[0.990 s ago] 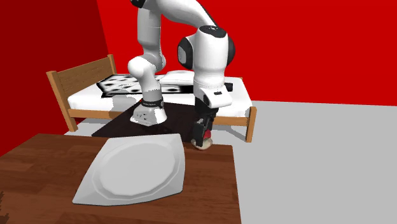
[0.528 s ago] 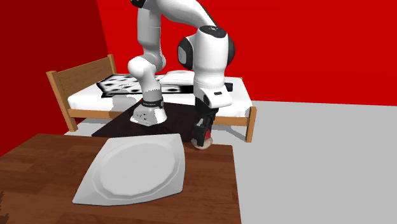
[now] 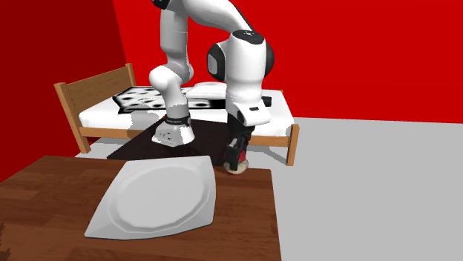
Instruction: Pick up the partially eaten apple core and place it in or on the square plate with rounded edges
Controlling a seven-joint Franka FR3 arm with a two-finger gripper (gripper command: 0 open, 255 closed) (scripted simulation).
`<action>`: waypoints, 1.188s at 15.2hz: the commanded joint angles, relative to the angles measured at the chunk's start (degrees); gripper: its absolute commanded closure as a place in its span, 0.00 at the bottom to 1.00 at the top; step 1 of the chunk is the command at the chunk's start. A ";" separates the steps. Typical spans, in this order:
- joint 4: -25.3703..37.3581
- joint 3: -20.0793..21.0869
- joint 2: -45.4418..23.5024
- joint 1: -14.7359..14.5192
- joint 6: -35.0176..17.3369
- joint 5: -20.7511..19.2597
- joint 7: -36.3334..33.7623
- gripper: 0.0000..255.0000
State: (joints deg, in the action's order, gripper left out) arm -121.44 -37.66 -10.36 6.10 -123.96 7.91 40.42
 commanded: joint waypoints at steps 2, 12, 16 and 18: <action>0.57 -0.22 1.04 -0.22 1.35 -0.84 -0.59 1.00; 4.18 -0.77 5.49 -0.98 8.35 -4.27 -3.04 1.00; 5.99 -0.81 6.90 -1.18 11.23 -5.29 -3.78 1.00; 6.97 -0.81 7.52 -1.26 12.69 -5.72 -4.11 1.00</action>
State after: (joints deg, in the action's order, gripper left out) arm -114.94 -38.45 -3.12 4.86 -111.97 2.39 36.43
